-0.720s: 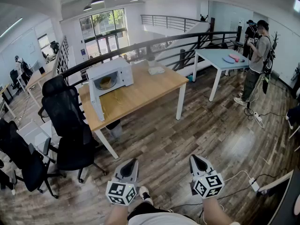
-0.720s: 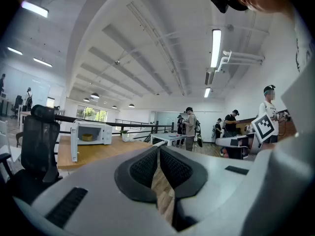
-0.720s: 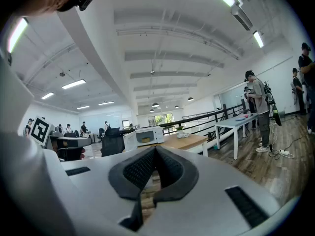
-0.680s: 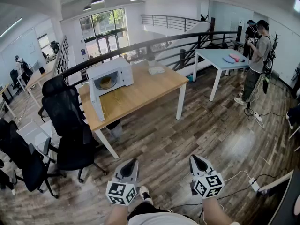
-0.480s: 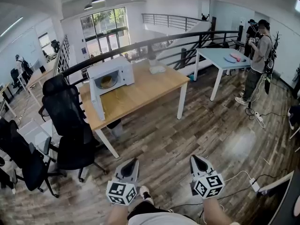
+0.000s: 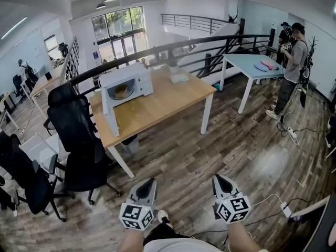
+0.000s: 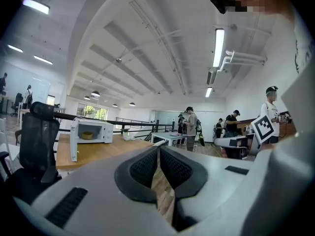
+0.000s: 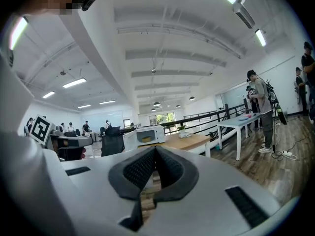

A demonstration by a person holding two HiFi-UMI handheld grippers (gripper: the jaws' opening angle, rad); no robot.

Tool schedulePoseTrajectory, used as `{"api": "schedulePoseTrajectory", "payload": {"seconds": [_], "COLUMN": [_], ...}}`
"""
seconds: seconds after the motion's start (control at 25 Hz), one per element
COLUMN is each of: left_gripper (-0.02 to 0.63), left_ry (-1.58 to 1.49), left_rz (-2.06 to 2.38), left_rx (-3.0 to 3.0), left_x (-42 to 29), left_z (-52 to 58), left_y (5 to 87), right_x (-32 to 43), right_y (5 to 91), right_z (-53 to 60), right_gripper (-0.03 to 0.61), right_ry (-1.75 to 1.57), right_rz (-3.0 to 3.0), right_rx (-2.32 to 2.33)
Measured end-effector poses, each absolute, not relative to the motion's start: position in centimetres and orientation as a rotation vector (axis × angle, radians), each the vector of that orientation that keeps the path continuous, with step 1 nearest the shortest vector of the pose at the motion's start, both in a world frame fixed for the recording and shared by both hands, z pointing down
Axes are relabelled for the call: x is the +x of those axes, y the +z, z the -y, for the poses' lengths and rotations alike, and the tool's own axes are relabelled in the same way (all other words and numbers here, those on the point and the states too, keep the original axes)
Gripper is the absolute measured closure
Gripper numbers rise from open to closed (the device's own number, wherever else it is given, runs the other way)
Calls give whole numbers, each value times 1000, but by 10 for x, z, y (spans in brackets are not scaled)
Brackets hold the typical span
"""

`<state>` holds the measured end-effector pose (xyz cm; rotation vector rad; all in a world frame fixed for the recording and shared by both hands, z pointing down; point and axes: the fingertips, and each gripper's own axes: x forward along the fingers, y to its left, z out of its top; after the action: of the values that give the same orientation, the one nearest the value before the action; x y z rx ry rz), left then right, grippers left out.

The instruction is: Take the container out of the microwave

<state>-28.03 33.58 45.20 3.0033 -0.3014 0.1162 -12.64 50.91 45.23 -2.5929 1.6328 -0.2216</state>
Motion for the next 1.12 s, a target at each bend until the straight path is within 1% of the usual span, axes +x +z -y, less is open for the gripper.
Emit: {"api": "schedulePoseTrajectory", "payload": {"seconds": [0.32,0.64,0.88,1.12], "left_gripper": [569,569,569,569], "left_ry": [135,116,124,139], "left_rz": [315,341,368,424], "left_rx": [2973,2945,2952,2921], "left_x": [-253,-217,-203,-198], "left_z": [-276,-172,-101,-67], "left_y": [460,461,457,459], "right_x": [-96,-60,-47,-34], "right_y": [458,452,445,448], "right_z": [-451,-343,-267,-218], "right_gripper": [560,560,560,560], "right_ry": [-273,-304,-301,-346], "right_rz": [-1634,-1665,-1697,-1779], "right_rx": [-2565,-2577,-2557,-2518]}}
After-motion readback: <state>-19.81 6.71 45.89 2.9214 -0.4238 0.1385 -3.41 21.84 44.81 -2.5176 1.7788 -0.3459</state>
